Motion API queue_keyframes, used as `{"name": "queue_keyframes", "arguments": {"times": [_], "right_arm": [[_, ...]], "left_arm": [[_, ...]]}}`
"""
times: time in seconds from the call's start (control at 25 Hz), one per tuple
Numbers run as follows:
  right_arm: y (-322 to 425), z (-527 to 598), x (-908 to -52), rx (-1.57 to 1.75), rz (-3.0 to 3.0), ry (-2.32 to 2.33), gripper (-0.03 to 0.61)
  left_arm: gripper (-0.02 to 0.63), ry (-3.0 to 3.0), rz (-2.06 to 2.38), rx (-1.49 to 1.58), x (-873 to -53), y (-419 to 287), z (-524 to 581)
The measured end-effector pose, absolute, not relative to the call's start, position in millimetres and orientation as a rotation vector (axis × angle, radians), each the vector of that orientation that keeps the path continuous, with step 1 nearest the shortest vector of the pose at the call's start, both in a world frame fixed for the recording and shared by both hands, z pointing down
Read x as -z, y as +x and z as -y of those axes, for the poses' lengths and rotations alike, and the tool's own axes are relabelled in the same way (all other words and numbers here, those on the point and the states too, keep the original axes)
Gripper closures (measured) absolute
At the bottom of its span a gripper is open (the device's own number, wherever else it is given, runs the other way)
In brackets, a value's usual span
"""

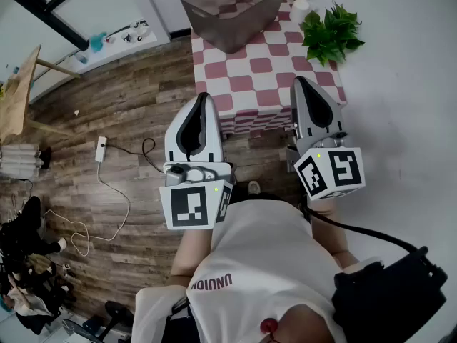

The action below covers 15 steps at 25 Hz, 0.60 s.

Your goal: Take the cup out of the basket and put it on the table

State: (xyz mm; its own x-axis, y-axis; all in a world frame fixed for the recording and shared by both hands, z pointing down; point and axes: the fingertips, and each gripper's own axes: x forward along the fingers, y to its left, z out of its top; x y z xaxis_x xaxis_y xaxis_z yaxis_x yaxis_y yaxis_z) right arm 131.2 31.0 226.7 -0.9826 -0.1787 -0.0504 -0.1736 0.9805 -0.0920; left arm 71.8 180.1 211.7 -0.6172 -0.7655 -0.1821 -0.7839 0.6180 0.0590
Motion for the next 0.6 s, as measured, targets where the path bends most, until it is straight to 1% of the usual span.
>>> {"name": "queue_keyframes", "arguments": {"times": [0.6], "right_arm": [[126.5,-36.8,-228.5,0.147,-3.054,-0.284,0.561]], "left_arm": [[0.603,-1.281,-2.664,-0.184,-206.8,65.4,-194.7]]}}
